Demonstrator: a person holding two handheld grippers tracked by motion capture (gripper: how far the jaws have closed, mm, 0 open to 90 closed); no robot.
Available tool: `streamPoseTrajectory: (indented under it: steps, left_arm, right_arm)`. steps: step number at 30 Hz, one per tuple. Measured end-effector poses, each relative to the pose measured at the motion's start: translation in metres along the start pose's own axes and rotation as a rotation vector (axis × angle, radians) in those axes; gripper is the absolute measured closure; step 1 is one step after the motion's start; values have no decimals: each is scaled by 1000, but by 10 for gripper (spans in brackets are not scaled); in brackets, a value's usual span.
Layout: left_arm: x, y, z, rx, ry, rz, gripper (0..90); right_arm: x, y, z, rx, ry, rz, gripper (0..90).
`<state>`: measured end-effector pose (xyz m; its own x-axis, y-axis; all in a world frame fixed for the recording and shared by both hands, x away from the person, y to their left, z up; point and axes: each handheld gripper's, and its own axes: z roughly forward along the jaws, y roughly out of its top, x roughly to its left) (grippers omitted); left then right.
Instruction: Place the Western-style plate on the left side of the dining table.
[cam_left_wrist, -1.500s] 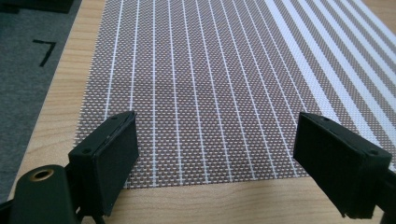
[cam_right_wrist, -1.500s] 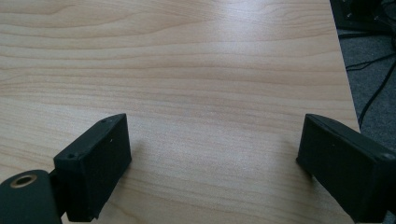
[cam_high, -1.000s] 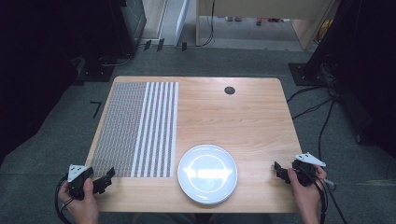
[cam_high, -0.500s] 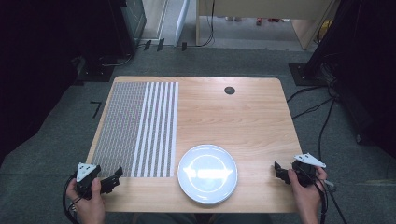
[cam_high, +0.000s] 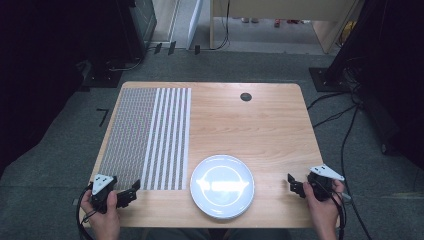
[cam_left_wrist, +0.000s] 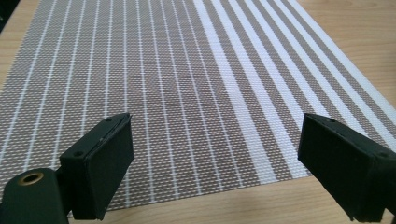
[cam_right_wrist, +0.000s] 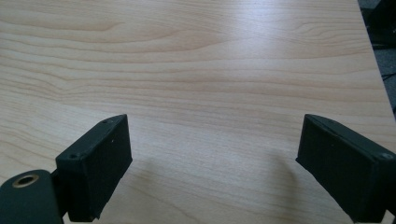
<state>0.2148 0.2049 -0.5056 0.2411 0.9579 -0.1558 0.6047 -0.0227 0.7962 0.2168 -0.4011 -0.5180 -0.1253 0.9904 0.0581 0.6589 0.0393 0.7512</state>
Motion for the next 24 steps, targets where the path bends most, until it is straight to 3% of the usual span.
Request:
streamPoseTrajectory:
  steps: [10,20,24]
  left_arm:
    - [-15,1,6,8,-41,36,107]
    - [-25,1,9,8,-79,40,107]
    - [-32,1,11,12,-94,54,108]
  right_arm:
    - [15,1,1,1,52,-6,95]
    - [24,2,0,-1,84,-19,96]
    - [30,2,0,-1,117,-11,96]
